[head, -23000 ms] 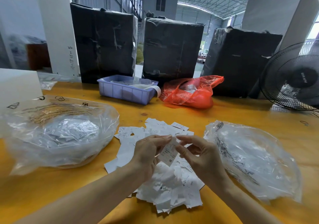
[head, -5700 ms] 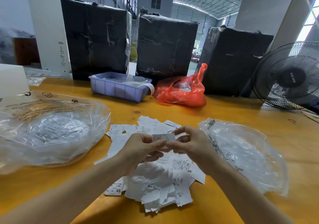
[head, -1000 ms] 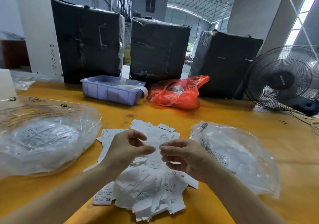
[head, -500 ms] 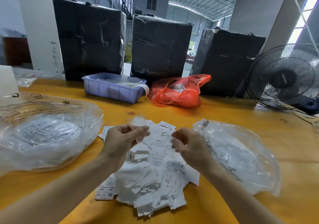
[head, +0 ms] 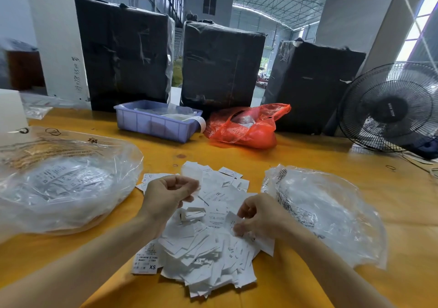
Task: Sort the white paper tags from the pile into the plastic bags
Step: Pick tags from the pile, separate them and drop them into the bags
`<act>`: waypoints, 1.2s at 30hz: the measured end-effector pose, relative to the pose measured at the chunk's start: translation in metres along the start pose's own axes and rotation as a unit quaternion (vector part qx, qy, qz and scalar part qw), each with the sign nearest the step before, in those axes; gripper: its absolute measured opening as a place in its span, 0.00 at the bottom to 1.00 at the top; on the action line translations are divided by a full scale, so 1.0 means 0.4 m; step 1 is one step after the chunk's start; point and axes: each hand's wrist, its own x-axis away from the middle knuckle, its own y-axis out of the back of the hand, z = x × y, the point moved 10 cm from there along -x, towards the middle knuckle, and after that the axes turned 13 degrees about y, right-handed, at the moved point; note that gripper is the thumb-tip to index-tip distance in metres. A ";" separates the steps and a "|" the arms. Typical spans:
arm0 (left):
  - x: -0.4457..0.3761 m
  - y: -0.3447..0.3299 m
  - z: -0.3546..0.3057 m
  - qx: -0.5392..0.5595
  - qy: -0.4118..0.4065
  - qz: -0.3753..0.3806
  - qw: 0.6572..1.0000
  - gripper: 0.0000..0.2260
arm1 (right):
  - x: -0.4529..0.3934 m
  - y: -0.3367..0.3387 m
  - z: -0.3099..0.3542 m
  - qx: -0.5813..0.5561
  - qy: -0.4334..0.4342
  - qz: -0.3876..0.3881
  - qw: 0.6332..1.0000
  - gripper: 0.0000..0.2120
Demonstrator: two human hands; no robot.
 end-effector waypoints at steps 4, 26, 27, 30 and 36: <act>0.014 -0.021 -0.006 -0.023 0.002 0.014 1.000 0.14 | 0.012 0.057 -0.027 -0.180 -0.043 -0.114 0.976 0.07; 0.054 -0.110 0.031 -0.099 0.050 0.128 0.986 0.10 | 0.026 0.100 0.089 -0.399 0.054 -0.229 0.886 0.06; 0.055 -0.111 0.031 -0.094 0.054 0.132 0.985 0.12 | 0.027 0.099 0.089 -0.382 0.052 -0.228 0.894 0.06; 0.056 -0.113 0.035 -0.079 0.067 0.142 0.984 0.11 | 0.028 0.096 0.083 -0.336 0.042 -0.227 0.913 0.06; 0.050 -0.110 0.047 -0.050 0.095 0.148 0.983 0.09 | 0.026 0.082 0.080 -0.317 0.029 -0.209 0.925 0.07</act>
